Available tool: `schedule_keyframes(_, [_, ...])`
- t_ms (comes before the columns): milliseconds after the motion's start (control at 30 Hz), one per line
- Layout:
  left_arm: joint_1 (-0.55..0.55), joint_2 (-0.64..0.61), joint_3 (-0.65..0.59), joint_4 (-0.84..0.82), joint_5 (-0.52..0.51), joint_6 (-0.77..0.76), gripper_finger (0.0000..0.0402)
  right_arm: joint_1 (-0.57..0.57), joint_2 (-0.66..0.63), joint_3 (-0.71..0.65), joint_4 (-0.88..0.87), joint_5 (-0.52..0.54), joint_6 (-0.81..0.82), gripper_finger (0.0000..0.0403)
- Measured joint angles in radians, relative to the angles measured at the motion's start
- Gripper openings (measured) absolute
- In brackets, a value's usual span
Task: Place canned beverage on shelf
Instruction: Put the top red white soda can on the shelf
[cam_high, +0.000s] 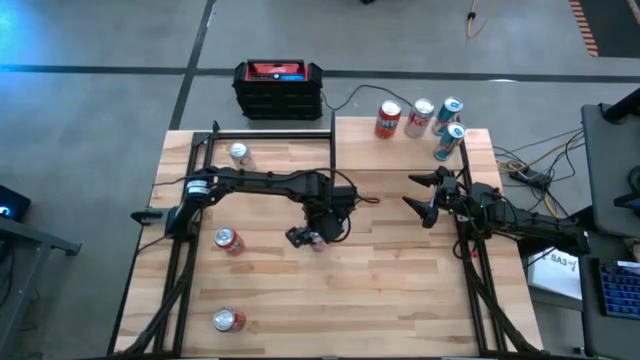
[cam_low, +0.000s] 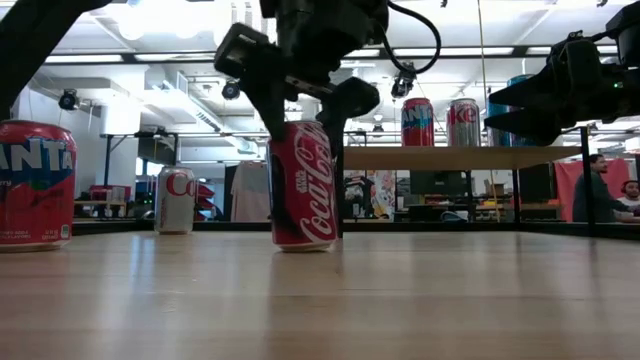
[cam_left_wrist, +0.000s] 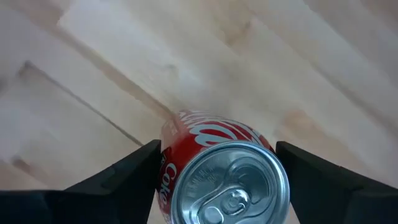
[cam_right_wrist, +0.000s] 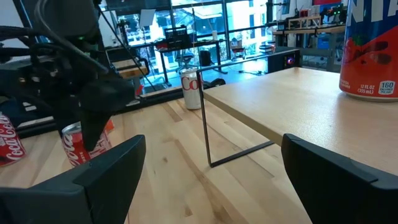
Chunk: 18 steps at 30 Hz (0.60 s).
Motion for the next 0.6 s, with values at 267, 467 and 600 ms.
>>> schedule_keyframes(267, [0.003,-0.001,0.0,-0.069,0.018,0.304,0.028,0.0,0.0,0.0,0.0,0.0,0.0,0.0359])
schedule_keyframes(467, [0.004,0.0,0.0,-0.14,0.018,0.355,0.0279,0.0,0.0,0.0,0.0,0.0,0.0,0.0359])
schedule_keyframes(600, [0.015,0.002,-0.002,-0.193,0.002,0.373,0.0279,0.0,0.0,0.0,0.0,0.0,0.0,0.0359])
